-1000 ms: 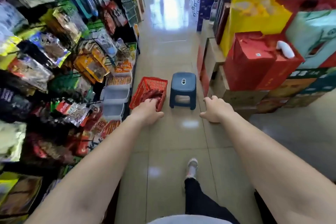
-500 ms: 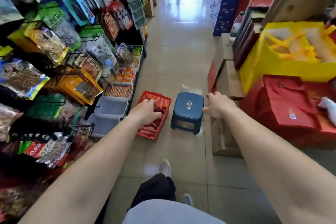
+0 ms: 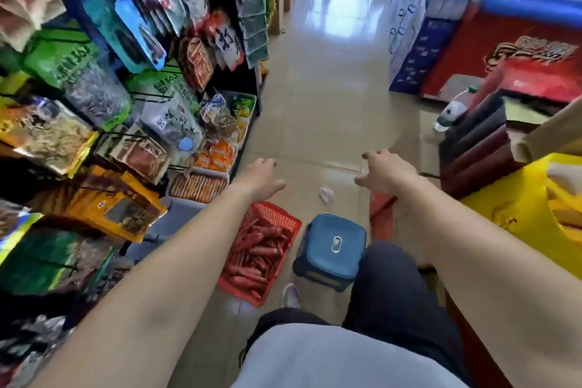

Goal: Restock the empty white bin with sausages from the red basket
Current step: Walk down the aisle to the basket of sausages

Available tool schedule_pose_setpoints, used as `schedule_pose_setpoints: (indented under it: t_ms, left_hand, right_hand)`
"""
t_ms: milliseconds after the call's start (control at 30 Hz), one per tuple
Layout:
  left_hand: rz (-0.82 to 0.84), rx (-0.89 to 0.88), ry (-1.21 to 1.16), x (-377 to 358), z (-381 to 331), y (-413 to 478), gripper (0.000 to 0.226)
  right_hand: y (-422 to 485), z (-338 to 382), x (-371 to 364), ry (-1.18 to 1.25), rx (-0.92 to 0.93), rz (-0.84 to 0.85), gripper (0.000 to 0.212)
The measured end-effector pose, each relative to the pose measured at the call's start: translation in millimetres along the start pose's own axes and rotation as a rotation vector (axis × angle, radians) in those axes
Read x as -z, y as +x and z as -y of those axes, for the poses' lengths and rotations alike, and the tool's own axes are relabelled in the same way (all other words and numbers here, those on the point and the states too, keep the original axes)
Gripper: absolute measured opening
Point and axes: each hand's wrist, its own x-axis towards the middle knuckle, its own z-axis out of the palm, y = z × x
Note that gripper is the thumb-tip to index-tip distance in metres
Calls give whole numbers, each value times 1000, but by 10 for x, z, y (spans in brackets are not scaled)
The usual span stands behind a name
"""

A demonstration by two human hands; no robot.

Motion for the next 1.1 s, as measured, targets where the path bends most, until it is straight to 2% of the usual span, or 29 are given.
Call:
schedule_pose_setpoints:
  t_ms: [267,567,700,767,833,967,1100]
  left_hand:
    - [-62,168,-153,504,450,605,71]
    - [-209,608,-439,536,1281,941,65]
    - [-288,850,-570,424,1475,1118,65]
    - [-303,935,-631,315,1497,1216,51]
    - [-276,1015,-717,102,1494,1282,34]
    - [-285,1155,-740,-610,1646,1374,68]
    - [-246,1184,-681,-1579,2100,1589,66]
  right_hand:
    - [1274,968,649,-126,252,16,73]
    - [2585,2512,733,-368,699,124,73]
    - [3735,3401,165,-525,949,207,88]
    - [4091,3743,-118,-594,1046,238,93]
    - [3881,3810,-58,-615,1115,270,92]
    - [3771,3754,-517,-636,1177,350,73]
    - [3976,3797,-1667,-650,1202,389,70]
